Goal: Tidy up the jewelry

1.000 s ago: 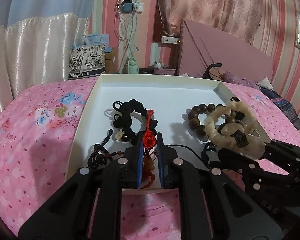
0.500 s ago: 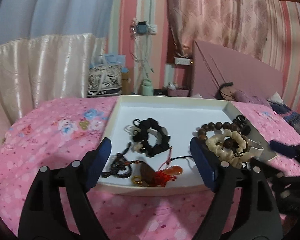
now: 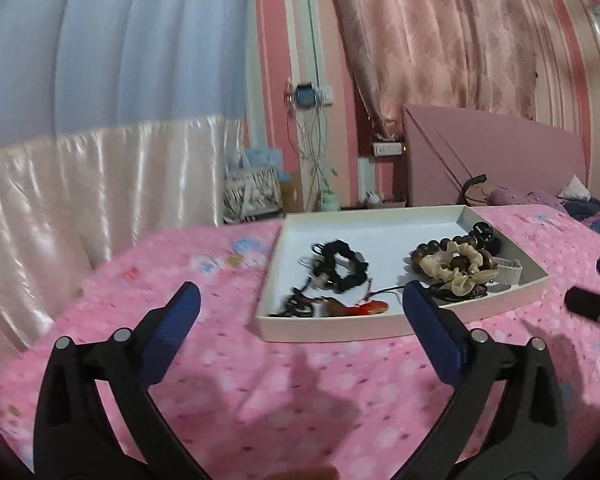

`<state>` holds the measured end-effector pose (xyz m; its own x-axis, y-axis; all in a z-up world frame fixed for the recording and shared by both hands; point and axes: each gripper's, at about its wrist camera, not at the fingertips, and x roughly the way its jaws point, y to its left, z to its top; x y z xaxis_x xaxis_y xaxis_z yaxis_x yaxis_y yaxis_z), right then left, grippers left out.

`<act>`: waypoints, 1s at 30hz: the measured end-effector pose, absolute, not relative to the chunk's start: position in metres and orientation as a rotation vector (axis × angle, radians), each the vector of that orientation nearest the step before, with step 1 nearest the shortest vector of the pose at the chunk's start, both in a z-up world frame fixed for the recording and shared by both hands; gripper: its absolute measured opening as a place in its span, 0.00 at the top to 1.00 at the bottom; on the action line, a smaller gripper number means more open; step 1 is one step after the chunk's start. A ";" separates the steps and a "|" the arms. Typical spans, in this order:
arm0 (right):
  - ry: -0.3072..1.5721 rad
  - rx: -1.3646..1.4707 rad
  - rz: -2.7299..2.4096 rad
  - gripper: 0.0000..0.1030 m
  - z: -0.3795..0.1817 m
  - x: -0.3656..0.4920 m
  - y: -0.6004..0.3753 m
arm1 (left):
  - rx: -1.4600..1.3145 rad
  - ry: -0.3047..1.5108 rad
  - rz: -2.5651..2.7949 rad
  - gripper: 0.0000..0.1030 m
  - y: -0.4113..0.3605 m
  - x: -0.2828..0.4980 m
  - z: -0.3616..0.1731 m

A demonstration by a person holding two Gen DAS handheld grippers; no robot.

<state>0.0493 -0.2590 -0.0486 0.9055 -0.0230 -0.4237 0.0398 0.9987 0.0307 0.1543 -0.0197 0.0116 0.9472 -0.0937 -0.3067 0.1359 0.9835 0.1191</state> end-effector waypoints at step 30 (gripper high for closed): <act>0.402 0.058 -0.018 0.08 -0.064 0.032 -0.260 | -0.002 0.281 -0.182 0.03 0.012 0.140 0.011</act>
